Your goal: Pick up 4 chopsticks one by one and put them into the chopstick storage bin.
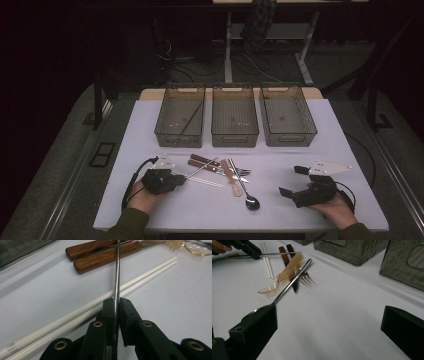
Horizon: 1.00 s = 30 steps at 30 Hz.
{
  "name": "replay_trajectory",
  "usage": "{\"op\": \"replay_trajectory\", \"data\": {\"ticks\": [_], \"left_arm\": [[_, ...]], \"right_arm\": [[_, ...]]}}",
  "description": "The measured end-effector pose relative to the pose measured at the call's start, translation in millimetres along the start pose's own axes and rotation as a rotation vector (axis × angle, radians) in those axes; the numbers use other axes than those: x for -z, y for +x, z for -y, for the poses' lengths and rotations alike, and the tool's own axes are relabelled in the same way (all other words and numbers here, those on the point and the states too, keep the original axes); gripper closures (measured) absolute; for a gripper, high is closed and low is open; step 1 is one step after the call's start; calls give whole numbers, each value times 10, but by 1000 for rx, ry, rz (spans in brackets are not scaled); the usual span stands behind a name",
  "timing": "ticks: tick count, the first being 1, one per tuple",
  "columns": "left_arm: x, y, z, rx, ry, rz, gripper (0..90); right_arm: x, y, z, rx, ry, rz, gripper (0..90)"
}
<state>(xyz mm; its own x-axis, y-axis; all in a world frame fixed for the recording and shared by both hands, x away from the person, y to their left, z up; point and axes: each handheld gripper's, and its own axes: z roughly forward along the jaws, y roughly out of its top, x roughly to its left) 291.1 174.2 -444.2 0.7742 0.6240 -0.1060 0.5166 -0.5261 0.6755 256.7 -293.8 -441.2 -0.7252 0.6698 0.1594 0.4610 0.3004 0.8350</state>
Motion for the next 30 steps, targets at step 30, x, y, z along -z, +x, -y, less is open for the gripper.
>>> {"op": "replay_trajectory", "data": {"ticks": [30], "left_arm": [[62, 79, 3, 3, -22, 63, 847]], "right_arm": [[0, 8, -3, 7, 5, -6, 5]]}}
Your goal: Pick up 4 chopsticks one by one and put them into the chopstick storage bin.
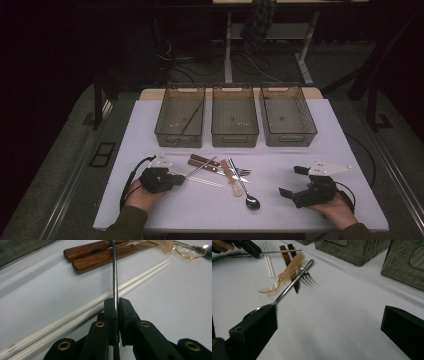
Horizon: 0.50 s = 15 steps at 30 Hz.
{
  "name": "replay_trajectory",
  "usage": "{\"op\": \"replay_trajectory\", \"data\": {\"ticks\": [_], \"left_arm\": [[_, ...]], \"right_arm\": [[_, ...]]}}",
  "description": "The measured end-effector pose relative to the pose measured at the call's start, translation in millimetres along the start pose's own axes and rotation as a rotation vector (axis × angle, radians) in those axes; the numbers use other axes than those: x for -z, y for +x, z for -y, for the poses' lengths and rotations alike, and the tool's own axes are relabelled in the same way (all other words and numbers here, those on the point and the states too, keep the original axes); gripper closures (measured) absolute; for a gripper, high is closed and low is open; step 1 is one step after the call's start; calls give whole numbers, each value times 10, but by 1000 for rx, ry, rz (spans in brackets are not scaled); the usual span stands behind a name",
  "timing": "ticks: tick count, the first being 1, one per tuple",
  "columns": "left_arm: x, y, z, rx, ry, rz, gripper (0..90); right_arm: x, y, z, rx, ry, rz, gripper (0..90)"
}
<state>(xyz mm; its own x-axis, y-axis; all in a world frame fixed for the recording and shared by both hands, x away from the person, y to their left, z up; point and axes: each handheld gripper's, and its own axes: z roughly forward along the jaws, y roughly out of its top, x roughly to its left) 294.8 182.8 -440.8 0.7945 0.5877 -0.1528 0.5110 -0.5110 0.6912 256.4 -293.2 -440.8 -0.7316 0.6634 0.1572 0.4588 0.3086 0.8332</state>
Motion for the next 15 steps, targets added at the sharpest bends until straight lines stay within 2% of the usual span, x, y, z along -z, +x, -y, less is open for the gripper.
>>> {"op": "replay_trajectory", "data": {"ticks": [4, 9, 15], "left_arm": [[36, -8, -22, -3, -1, -13, 847], [63, -14, -44, 12, -5, -19, 846], [73, -45, -83, -2, -4, -20, 846]], "right_arm": [[0, 2, 0, 0, 2, -1, 5], [-1, 2, 0, 1, 2, -1, 5], [-5, 0, 0, 5, 2, 0, 5]]}}
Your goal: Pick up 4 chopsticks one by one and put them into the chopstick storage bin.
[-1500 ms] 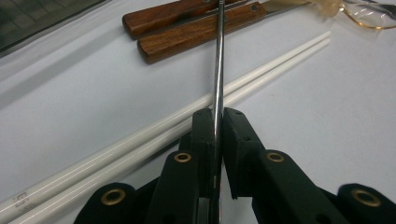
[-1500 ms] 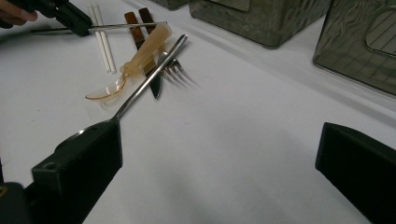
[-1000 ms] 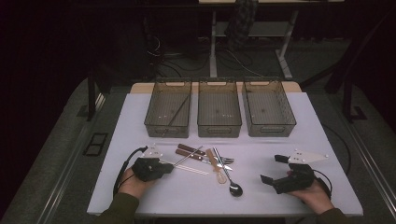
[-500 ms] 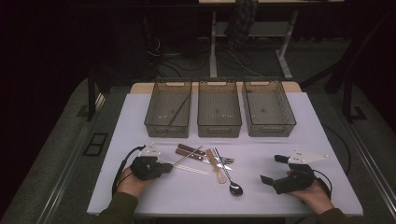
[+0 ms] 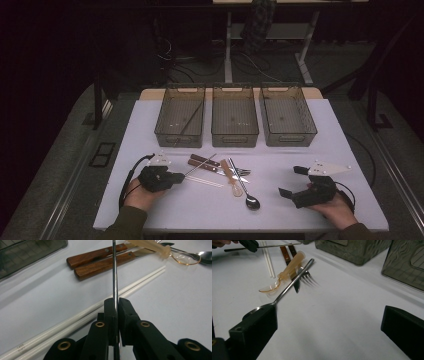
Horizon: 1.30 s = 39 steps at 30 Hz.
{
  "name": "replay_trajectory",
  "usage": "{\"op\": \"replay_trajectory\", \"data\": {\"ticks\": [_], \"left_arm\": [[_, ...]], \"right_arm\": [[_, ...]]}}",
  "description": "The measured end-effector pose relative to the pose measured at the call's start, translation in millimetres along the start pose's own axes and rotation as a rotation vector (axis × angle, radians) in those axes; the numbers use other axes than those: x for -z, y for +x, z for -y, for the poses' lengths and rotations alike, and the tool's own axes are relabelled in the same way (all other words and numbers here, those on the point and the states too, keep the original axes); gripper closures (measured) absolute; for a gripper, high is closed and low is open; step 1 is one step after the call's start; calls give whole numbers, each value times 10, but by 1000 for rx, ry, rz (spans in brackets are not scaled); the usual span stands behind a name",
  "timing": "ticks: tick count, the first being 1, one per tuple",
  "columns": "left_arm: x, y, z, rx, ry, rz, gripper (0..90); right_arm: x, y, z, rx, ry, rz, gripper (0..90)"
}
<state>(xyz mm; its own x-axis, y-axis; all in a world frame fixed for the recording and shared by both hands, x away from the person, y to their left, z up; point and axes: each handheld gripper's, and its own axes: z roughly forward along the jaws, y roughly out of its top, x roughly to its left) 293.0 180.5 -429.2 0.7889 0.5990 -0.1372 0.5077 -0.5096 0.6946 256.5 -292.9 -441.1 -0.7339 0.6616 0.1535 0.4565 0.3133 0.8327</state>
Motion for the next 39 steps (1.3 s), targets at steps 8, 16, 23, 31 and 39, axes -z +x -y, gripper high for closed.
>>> {"op": "replay_trajectory", "data": {"ticks": [8, 16, 23, 31, 39], "left_arm": [[40, 6, -56, -2, -18, -10, 846], [88, 48, -133, 15, -46, -5, 846], [109, 72, -213, 26, -63, -6, 846], [123, 105, -330, 29, -80, -1, 846], [179, 171, -415, 37, -112, -11, 847]], "right_arm": [[-7, -1, -1, 6, -2, -3, 5], [-13, -2, -1, 6, 0, -6, 5], [-13, -1, -1, 7, 1, -7, 5], [-17, -5, -1, 5, 3, -7, 5], [-25, -13, 2, 3, 5, -5, 5]]}}
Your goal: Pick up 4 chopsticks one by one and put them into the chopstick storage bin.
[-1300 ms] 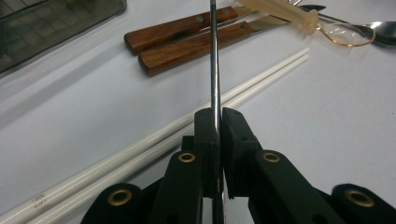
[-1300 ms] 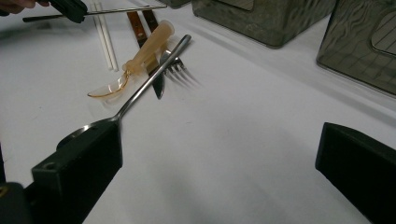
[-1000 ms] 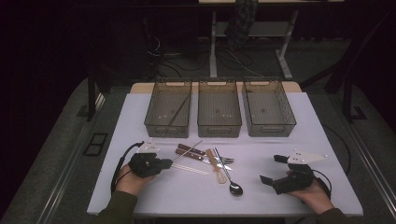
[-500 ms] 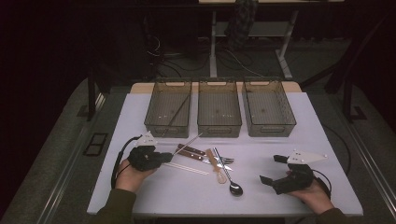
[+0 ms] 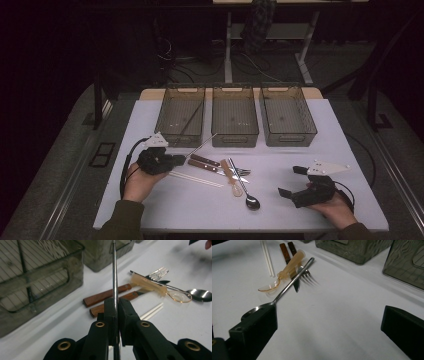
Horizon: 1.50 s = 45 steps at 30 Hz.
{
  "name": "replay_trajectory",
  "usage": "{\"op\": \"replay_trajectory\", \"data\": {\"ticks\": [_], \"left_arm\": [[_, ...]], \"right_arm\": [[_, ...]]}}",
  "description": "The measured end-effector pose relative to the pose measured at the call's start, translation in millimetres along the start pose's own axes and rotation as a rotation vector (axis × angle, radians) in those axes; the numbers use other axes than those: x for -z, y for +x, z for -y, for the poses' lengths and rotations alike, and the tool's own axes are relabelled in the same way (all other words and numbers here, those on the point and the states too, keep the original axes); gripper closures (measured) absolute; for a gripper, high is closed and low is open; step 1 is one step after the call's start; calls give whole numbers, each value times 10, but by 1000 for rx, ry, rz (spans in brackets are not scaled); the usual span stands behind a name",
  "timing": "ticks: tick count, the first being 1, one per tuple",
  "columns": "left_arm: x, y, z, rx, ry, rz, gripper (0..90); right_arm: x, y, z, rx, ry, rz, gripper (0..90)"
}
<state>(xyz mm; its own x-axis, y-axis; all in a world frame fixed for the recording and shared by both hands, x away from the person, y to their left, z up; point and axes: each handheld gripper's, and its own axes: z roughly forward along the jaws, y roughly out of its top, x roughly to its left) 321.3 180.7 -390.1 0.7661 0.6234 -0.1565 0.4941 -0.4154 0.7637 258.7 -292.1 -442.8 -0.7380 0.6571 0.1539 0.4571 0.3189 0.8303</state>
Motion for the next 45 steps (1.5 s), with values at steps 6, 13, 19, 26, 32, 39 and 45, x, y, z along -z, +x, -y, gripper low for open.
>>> {"op": "replay_trajectory", "data": {"ticks": [6, 13, 19, 26, 32, 39, 45], "left_arm": [[20, 86, -76, 12, -19, -9, 847], [-9, 150, -184, 8, -20, -23, 847], [-20, 208, -296, 5, -32, -34, 847], [-41, 281, -437, 8, -46, -47, 847], [-49, 357, -612, 9, -56, -75, 847], [-92, 520, -758, 37, -68, -119, 846], [-137, 666, -875, 51, -83, -158, 846]], "right_arm": [[-3, -8, 2, -3, -1, -1, 5], [-2, -19, 6, -11, 0, 0, 5], [-4, -20, 5, -10, 0, -3, 5], [9, -18, 9, -11, 0, 3, 5], [7, -20, 10, -9, 1, 3, 5], [11, -20, 9, -11, -1, 3, 5], [17, -16, 12, -10, -4, 2, 5]]}}
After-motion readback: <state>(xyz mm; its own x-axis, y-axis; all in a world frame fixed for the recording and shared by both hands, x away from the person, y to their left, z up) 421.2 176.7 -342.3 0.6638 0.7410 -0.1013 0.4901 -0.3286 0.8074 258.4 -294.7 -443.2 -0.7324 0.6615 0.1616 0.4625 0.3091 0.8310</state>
